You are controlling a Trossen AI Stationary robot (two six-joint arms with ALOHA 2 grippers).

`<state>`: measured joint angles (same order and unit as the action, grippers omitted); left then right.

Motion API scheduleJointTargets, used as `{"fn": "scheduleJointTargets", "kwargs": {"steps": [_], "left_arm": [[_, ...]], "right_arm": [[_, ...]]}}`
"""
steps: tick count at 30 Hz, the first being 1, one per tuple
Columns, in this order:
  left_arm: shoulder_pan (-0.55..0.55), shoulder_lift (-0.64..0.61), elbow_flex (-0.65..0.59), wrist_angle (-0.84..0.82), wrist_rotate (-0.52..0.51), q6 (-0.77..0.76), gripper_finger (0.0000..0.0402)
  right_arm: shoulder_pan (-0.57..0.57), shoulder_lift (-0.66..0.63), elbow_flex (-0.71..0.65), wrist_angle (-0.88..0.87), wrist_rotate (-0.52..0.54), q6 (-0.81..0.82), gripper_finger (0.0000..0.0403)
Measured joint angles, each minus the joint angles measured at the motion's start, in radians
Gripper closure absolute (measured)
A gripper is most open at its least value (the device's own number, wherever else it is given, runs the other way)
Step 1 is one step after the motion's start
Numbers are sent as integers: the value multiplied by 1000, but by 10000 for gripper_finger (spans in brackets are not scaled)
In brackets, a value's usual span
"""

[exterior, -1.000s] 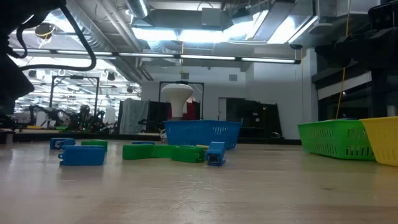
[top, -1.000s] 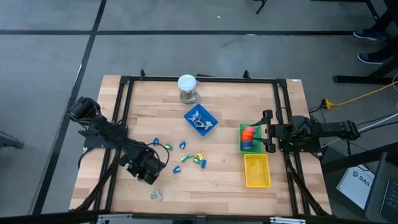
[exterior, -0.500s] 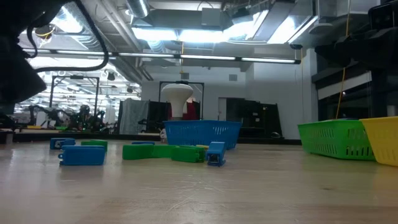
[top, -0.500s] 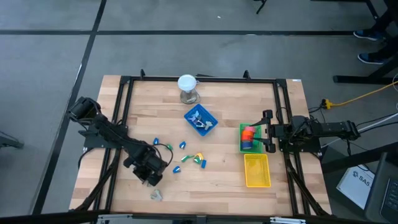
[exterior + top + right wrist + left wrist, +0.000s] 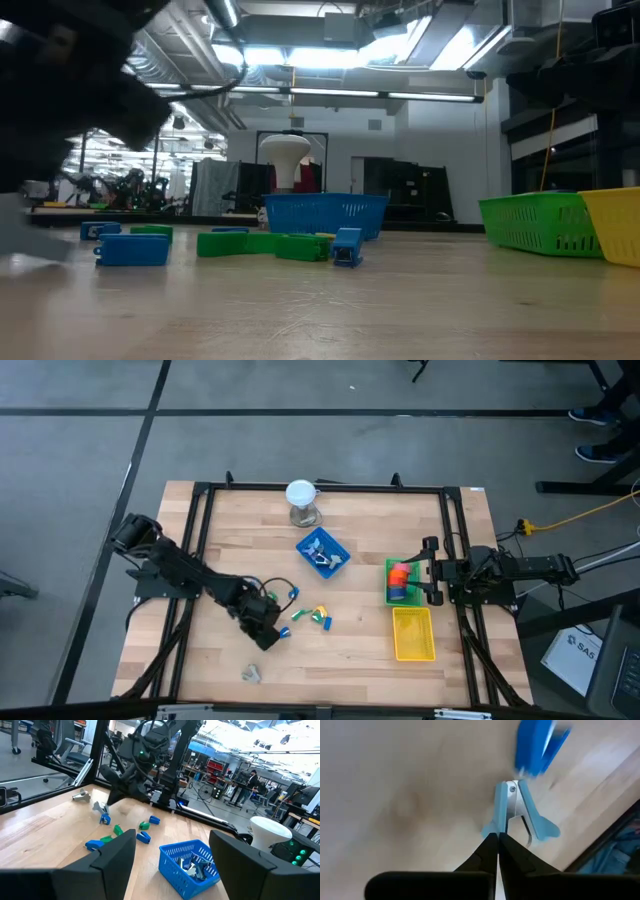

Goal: Pick and place Stapler, Stapler remover, tape
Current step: Put the blue stapler remover into the blue bin

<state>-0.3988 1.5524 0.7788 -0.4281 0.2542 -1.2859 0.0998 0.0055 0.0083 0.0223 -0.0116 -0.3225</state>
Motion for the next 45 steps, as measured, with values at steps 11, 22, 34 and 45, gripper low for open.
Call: {"fn": "scheduleJointTargets", "kwargs": {"steps": [11,22,34,45], "left_arm": [[104,6,17,79,-108,378,399],[257,6,79,134,-130,698,399],[380,4,92,380,-116,930,399],[429,4,92,530,-223,1057,399]], "right_arm": [[0,0,0,0,0,0,143],[0,0,0,0,0,0,143],[0,0,0,0,0,0,143],[0,0,0,0,0,0,143]]}}
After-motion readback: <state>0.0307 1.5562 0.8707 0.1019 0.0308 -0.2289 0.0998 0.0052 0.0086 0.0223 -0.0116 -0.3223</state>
